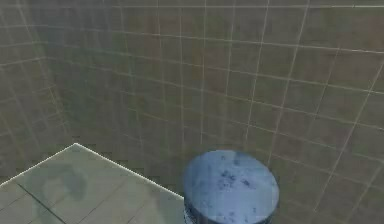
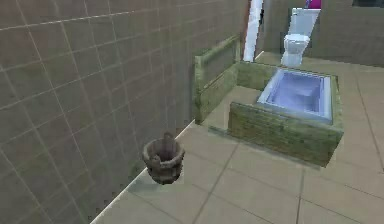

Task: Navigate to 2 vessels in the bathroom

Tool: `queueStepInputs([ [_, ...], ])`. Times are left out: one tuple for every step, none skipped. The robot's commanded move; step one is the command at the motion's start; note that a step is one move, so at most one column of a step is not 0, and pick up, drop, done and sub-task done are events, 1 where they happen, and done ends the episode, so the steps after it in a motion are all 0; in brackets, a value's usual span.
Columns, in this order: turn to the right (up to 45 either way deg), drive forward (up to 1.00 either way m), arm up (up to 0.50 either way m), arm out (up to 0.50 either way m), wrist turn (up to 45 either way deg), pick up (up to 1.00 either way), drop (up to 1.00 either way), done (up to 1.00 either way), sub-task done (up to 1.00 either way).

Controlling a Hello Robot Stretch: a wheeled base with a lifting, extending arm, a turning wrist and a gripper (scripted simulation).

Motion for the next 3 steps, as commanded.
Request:
queueStepInputs([
  [45.0, 0.0, 0.0, 0.0, 0.0, 0.0, 0.0, 0.0, 0.0],
  [45.0, 0.0, 0.0, 0.0, 0.0, 0.0, 0.0, 0.0, 0.0],
  [27.0, 0.0, 0.0, 0.0, 0.0, 0.0, 0.0, 0.0, 0.0],
])
